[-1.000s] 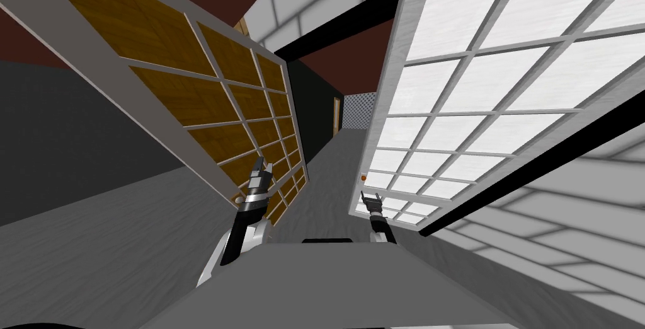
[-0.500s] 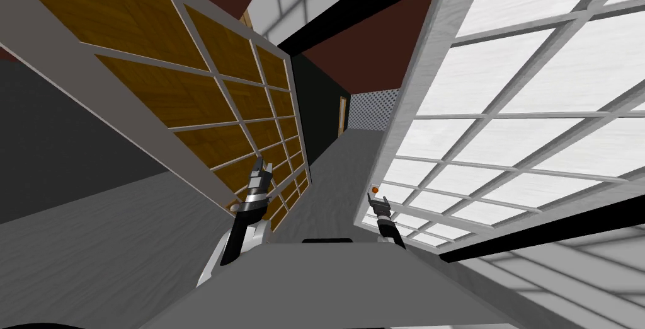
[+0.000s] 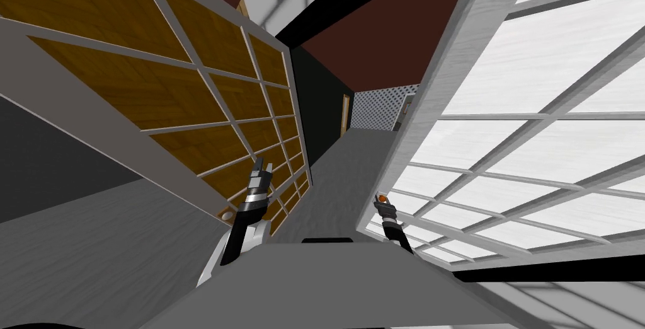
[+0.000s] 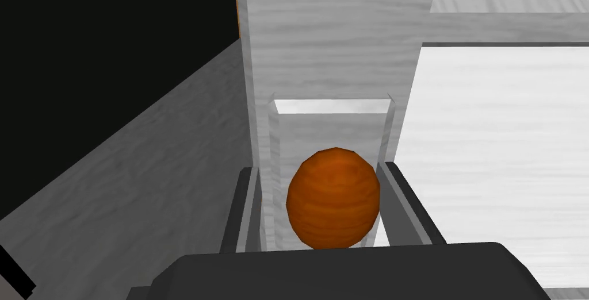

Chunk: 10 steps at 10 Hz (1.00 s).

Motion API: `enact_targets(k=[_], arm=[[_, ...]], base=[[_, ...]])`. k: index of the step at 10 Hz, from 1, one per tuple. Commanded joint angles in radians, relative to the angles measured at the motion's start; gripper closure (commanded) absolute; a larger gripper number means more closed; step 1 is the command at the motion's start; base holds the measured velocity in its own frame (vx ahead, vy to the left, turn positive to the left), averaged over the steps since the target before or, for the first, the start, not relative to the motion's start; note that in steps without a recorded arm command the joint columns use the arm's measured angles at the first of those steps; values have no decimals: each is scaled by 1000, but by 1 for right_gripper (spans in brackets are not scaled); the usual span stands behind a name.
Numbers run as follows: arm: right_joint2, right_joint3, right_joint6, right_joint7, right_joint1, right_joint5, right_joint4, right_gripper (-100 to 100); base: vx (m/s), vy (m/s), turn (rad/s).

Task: Pull the door open

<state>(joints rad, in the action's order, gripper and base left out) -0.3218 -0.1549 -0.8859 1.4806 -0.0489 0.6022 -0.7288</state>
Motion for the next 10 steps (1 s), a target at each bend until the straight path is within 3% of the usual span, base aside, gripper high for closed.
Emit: enact_targets(k=[1,5,10], arm=[[0,0,0,0,1,0,2,100],[0,0,0,0,1,0,2,100],[-42,-64,-19,65,-24,-21,-16,100]], base=[[-27,-9,-9],[-7,-1,4],[-178,-10,76]])
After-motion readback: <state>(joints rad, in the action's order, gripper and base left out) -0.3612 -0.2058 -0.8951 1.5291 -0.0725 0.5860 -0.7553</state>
